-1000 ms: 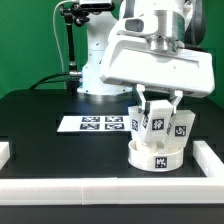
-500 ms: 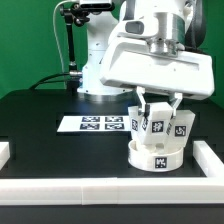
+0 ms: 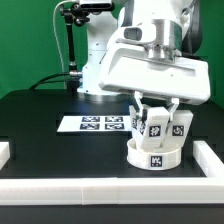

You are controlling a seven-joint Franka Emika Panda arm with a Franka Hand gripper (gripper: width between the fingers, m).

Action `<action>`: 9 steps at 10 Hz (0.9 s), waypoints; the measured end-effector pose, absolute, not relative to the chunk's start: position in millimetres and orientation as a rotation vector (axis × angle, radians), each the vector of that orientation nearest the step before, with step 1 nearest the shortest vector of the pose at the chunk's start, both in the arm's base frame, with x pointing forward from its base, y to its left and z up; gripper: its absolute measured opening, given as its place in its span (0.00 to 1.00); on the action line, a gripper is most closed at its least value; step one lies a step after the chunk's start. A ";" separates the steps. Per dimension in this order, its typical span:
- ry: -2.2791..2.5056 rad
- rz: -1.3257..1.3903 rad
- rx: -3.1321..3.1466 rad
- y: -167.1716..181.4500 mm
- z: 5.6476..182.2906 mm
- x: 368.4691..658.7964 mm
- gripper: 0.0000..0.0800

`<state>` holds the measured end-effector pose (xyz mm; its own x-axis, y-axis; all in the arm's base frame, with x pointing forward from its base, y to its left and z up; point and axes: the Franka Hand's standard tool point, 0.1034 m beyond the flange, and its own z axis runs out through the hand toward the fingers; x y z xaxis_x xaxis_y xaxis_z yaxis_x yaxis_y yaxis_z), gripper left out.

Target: Assemble stool

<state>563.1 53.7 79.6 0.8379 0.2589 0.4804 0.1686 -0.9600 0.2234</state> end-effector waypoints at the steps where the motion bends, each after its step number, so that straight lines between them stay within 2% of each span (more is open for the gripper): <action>1: 0.339 0.791 2.838 51.3 79.6 563.6 0.41; 3: 0.329 0.790 2.836 47.5 79.2 564.1 0.41; 4: 0.324 0.790 2.836 46.7 79.4 564.1 0.51; 5: 0.323 0.786 2.838 46.8 79.2 564.0 0.68; 6: 0.324 0.774 2.843 47.3 81.2 564.4 0.79; 9: 0.303 0.744 2.874 45.8 100.0 568.1 0.81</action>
Offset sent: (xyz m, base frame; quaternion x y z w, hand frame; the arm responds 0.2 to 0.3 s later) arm 0.0000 0.0000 0.0000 0.0000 0.0000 0.0000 1.0000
